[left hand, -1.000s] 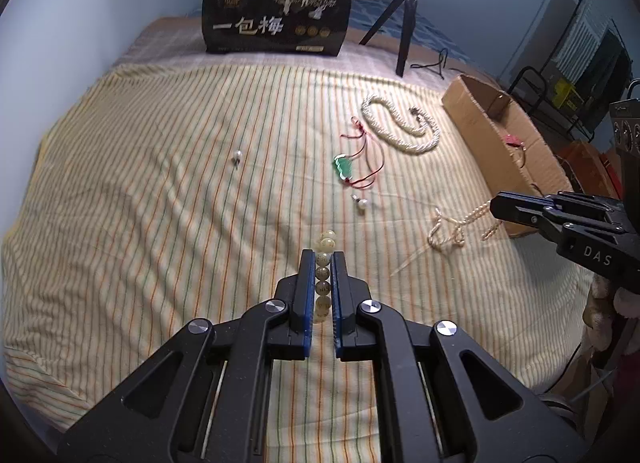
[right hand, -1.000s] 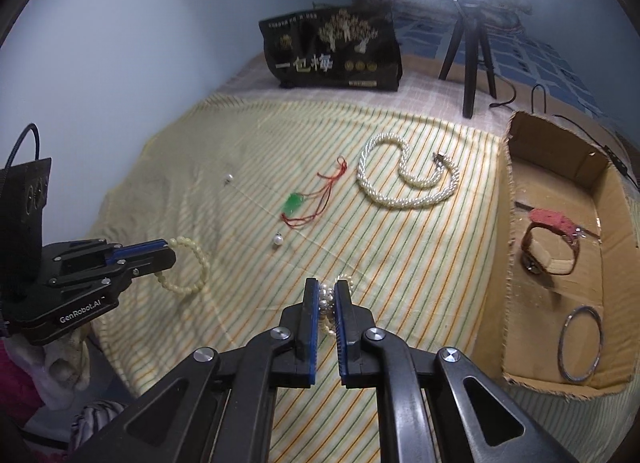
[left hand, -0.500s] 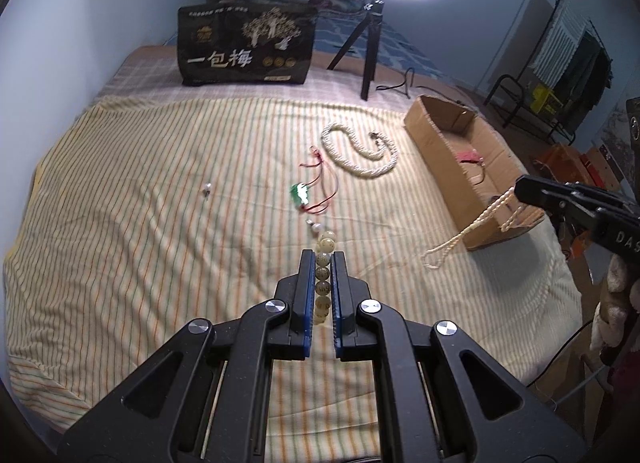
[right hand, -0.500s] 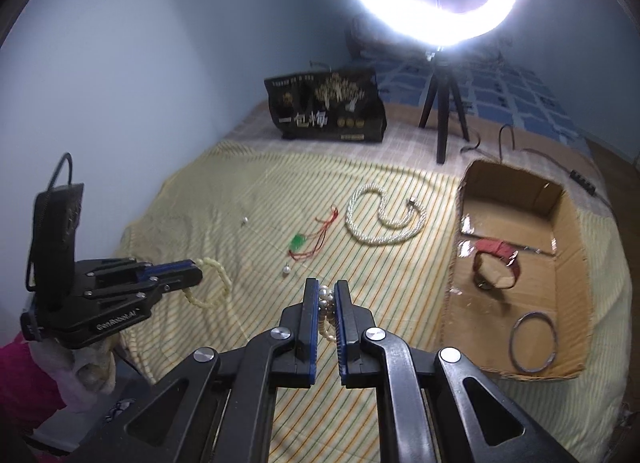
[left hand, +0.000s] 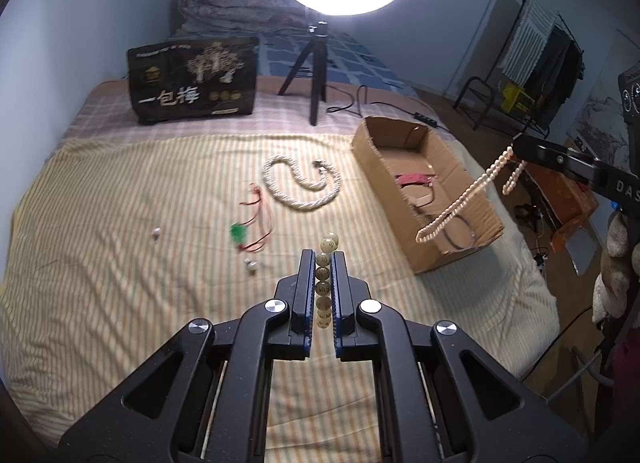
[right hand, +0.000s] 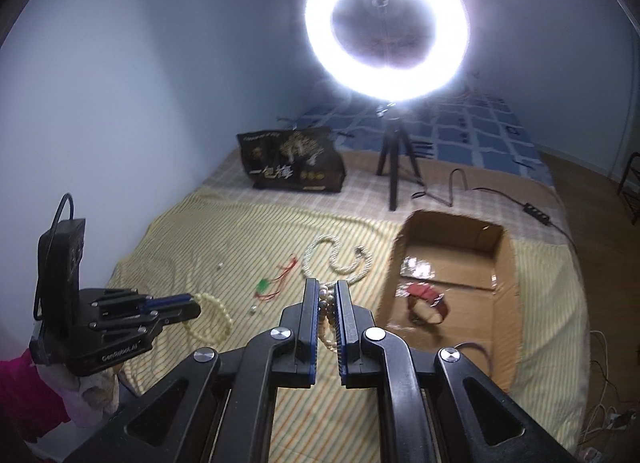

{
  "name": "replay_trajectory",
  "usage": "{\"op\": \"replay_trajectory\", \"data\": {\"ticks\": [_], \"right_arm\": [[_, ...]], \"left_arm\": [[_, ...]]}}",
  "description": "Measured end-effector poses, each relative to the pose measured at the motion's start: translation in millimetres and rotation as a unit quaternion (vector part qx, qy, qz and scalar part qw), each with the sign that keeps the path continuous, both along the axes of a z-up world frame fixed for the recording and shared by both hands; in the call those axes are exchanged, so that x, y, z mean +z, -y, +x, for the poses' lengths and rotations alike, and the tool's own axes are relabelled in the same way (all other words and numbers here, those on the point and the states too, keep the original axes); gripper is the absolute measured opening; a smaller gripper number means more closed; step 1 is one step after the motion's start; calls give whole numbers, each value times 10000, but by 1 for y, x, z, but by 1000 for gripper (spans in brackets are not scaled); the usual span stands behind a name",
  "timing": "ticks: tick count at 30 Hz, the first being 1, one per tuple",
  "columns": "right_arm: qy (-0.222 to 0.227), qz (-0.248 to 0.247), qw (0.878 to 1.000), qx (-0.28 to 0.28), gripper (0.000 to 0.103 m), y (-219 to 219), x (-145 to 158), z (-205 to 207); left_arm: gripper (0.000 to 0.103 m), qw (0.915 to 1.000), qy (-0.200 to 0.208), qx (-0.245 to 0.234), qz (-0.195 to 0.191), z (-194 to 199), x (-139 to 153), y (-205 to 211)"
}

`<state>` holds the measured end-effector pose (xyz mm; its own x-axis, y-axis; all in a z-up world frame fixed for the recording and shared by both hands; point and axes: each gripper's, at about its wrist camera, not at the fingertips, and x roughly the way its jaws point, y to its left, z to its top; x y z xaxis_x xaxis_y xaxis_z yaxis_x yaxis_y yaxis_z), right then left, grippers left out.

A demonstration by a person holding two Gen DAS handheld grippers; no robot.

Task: Organize jewelry
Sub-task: 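Lift and carry the bead bracelet with the left tool while the right tool carries the pearls to the box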

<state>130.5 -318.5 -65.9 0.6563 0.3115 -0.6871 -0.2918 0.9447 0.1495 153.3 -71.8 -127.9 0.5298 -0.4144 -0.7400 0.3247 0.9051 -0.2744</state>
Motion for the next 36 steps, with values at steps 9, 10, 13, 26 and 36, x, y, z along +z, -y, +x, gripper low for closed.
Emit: {"op": "replay_trajectory", "data": {"ticks": [9, 10, 13, 26, 36], "right_arm": [[90, -106, 9994, -312, 5, 35, 6, 13], [94, -120, 9993, -335, 5, 38, 6, 14], [99, -160, 9989, -423, 5, 49, 5, 19], [39, -281, 9966, -777, 5, 90, -10, 48], [-156, -383, 9947, -941, 5, 112, -32, 72]], "left_arm": [[5, 9993, 90, -343, -97, 12, 10, 44], [5, 9992, 105, -380, -105, 13, 12, 49], [5, 9986, 139, -490, -157, 17, 15, 67], [5, 9959, 75, -876, -198, 32, 7, 132], [5, 9941, -152, -1063, -155, 44, -15, 164]]}}
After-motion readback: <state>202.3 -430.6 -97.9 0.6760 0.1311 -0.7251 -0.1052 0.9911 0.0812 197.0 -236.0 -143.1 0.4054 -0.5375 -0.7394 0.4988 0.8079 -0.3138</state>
